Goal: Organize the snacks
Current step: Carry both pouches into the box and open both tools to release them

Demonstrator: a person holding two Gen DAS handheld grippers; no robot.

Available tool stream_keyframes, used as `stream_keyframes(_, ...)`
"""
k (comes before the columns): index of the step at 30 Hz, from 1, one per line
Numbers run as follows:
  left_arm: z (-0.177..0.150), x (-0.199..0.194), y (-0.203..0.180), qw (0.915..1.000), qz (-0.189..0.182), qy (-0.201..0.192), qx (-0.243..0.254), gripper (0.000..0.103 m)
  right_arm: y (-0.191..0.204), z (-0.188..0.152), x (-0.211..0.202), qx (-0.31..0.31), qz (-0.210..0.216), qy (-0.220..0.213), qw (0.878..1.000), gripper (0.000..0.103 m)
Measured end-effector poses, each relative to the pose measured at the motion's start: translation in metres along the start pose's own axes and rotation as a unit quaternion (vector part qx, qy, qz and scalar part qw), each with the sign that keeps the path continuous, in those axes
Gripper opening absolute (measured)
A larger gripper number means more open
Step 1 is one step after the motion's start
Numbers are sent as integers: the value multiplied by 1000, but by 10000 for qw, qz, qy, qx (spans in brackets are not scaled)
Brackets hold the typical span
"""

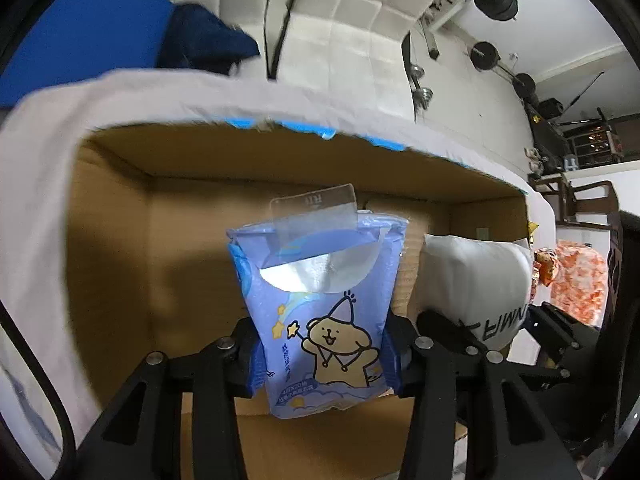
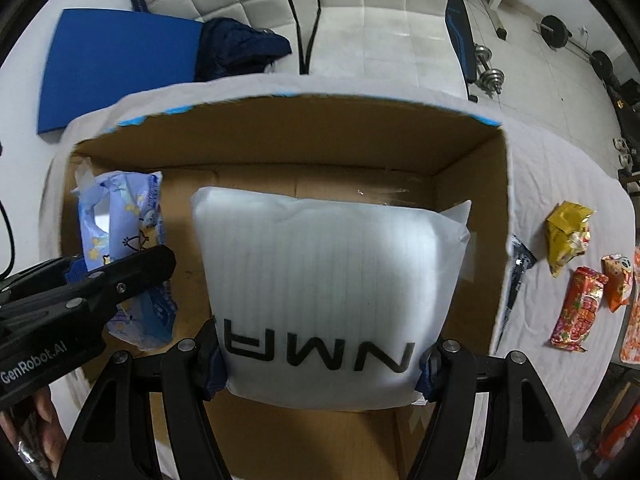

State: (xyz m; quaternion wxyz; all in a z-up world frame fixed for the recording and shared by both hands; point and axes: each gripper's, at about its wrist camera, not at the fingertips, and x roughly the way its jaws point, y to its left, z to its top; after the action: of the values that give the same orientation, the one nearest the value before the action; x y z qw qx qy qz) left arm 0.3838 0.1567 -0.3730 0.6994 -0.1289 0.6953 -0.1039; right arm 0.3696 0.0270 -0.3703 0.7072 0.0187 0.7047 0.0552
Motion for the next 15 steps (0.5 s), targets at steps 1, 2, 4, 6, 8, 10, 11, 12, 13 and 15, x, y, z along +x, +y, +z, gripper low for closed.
stream_keyframes(1,3,6,3,10000,-15,57,-38,44,0,2,3,15,-2,20,10000,73)
stream_keyframes(2,6,10,4,9999,-30,91,-46,44,0,4,8,19,-12,40,10000,73)
stream_keyframes(4,10,18,5,9999,-53,151,-47,44,0,9,16,13,-47,61,10000,73)
stream_keyframes(6,13,24,4,9997,-107,218,-52,44,2,13,21,-15,-107,72,9999,73)
stream_keyframes(8,15,30,3,9995,-147,291,-48,44,2,16,27,-24,-190,90,9998,74)
stream_keyframes(10,16,35,3,9993,-153,341,-14,45,1,20,31,-24,-239,111,9997,76)
stream_keyframes(11,16,36,1,9993,-124,352,-7,45,1,21,33,-21,-263,114,9996,76)
stream_keyframes(12,16,37,0,9993,-85,368,1,46,1,23,34,-40,-303,127,9995,77)
stream_keyframes(13,18,38,-3,9992,-33,400,11,48,2,23,35,-51,-322,132,9994,78)
stream_keyframes(15,18,40,-7,9989,106,461,16,50,2,22,34,-57,-369,125,9992,81)
